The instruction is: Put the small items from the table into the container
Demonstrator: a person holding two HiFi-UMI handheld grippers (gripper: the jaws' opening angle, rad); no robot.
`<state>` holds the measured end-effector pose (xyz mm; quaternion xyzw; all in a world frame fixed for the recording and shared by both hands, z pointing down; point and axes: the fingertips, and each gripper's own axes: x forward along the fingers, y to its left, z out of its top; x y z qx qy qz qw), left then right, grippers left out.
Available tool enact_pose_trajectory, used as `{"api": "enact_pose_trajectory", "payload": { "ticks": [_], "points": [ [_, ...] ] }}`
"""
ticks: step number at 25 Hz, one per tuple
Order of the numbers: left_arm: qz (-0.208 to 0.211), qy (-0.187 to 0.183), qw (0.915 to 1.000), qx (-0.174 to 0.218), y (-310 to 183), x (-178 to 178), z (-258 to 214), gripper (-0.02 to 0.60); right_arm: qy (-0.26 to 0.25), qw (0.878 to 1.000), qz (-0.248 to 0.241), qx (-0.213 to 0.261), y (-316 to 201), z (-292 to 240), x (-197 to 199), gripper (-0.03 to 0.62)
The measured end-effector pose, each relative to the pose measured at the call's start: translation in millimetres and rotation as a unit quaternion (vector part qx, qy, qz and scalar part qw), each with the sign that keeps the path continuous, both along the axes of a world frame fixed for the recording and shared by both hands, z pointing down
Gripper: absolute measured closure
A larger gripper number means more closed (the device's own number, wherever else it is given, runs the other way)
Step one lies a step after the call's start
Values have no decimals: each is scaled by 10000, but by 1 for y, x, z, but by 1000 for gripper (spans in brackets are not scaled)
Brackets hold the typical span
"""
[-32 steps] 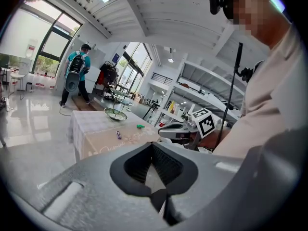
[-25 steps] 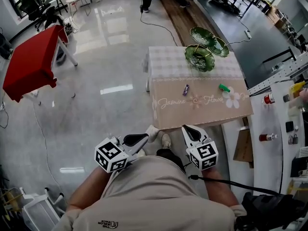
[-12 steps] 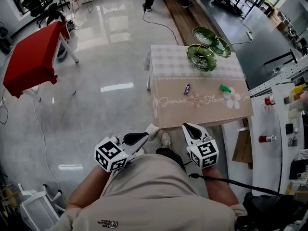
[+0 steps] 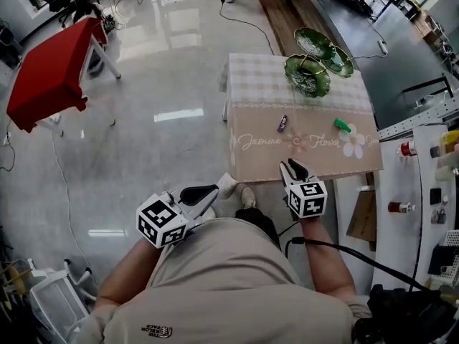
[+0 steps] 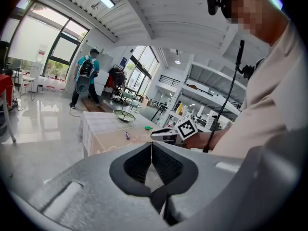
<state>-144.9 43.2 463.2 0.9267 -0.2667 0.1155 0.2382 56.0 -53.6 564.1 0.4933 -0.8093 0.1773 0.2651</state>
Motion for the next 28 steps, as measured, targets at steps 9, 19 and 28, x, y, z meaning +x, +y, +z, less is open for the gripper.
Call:
{"api": "enact_pose_trajectory", "payload": {
  "ticks": [9,19,28],
  "points": [
    [-520,-107,9986,-35,-35,16,-12,574,7,9981,398,-469,-102,71,30,437],
    [-1116,-359,9928,-237,-63,28,-10,574,-137,9913,832,-1013,-172,140,38,397],
    [-1332,-504,9892,-340,-88,45,-8,574,286,9949,434,-859,-183,157,39,409]
  ]
}}
